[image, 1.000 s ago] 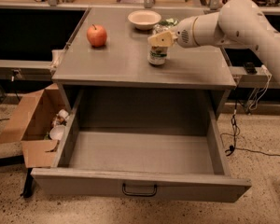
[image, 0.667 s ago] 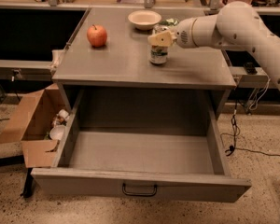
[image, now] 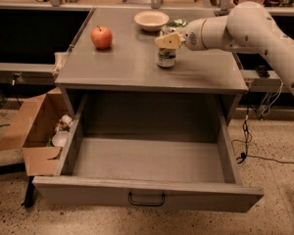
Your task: Pick 7up can from top drawer and place on counter
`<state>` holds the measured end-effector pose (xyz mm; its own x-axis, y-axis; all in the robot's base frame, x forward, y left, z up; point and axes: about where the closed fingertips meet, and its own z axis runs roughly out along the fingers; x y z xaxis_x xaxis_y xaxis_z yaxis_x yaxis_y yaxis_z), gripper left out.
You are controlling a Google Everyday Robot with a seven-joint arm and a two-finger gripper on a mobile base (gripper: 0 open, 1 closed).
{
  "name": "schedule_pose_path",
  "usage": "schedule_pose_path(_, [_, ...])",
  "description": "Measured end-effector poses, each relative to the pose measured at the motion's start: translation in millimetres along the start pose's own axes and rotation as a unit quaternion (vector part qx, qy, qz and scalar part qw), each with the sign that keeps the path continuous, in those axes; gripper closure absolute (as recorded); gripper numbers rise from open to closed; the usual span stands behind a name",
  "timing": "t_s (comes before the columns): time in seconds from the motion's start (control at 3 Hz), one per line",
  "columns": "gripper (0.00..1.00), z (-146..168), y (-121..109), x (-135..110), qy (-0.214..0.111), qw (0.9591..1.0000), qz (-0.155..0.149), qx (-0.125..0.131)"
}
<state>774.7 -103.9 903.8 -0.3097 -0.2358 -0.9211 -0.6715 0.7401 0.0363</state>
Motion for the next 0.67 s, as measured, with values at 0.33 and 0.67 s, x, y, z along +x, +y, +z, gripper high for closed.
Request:
schedule_pose_path(0.33, [0.14, 0.0, 0.0, 0.0, 0.0, 1.0, 0.0, 0.0])
schedule_pose_path(0.67, [0.0, 0.1, 0.0, 0.0, 0.0, 1.0, 0.0, 0.0])
